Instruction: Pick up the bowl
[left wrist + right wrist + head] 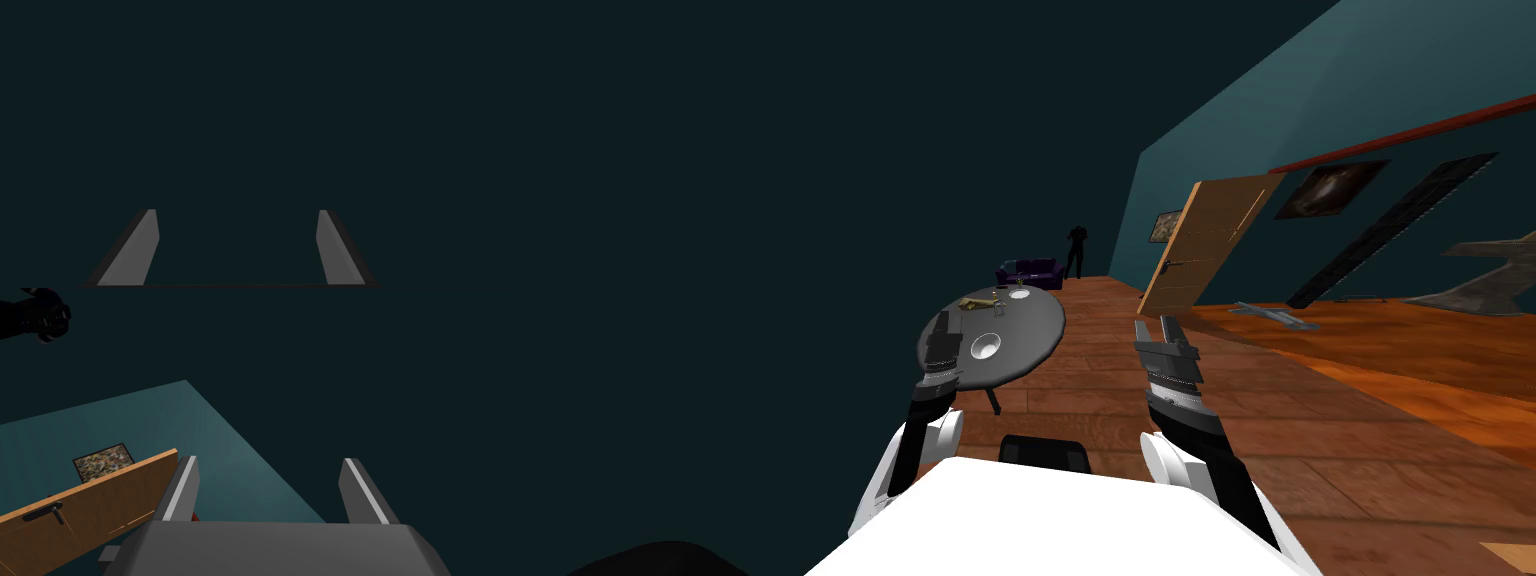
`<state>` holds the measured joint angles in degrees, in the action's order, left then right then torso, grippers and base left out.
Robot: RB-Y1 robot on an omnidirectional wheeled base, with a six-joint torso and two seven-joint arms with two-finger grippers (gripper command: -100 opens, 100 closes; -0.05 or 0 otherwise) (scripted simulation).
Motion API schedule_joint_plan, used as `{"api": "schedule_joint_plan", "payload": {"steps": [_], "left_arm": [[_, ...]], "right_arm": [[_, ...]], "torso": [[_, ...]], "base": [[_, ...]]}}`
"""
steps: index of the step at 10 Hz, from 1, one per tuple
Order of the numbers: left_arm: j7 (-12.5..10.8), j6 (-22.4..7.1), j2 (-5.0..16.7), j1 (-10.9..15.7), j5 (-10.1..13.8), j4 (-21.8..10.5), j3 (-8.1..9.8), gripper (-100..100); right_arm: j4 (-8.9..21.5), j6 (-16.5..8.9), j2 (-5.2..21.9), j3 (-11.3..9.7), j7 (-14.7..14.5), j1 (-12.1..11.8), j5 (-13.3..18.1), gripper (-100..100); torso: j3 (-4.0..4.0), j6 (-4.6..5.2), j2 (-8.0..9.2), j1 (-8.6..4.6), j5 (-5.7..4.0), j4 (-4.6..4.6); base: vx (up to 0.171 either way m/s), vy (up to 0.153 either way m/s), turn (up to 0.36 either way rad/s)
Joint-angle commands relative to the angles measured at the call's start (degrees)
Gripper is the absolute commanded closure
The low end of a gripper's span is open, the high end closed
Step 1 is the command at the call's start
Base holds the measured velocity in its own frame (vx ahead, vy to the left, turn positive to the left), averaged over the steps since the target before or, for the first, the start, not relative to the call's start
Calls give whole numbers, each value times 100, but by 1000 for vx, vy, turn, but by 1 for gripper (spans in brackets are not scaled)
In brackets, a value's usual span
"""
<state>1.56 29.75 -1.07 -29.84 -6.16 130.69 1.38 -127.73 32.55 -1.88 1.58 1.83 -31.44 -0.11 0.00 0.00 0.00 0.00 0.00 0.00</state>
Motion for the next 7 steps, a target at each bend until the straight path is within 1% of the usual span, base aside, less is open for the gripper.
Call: {"api": "schedule_joint_plan", "payload": {"steps": [1, 3, 6, 7], "left_arm": [[-37, -94, 186, 41, 38, -22, 13, -100], [-123, -310, 470, 134, 131, -71, 39, -100], [-334, -780, 895, 357, 362, -178, 95, -100], [-334, -821, 895, 357, 362, -178, 95, -100]], "right_arm": [[0, 0, 0, 0, 0, 0, 0, 0], [0, 0, 0, 0, 0, 0, 0, 0], [0, 0, 0, 0, 0, 1, 0, 0], [0, 0, 0, 0, 0, 1, 0, 0]], "torso": [[0, 0, 0, 0, 0, 0], [3, 1, 5, 0, 0, 1], [7, 1, 13, -3, -1, 3], [9, 1, 15, -3, -1, 3]], "base": [[-8, -3, -17], [-22, -7, -32], [-38, -13, -48], [-37, -7, -18]]}}
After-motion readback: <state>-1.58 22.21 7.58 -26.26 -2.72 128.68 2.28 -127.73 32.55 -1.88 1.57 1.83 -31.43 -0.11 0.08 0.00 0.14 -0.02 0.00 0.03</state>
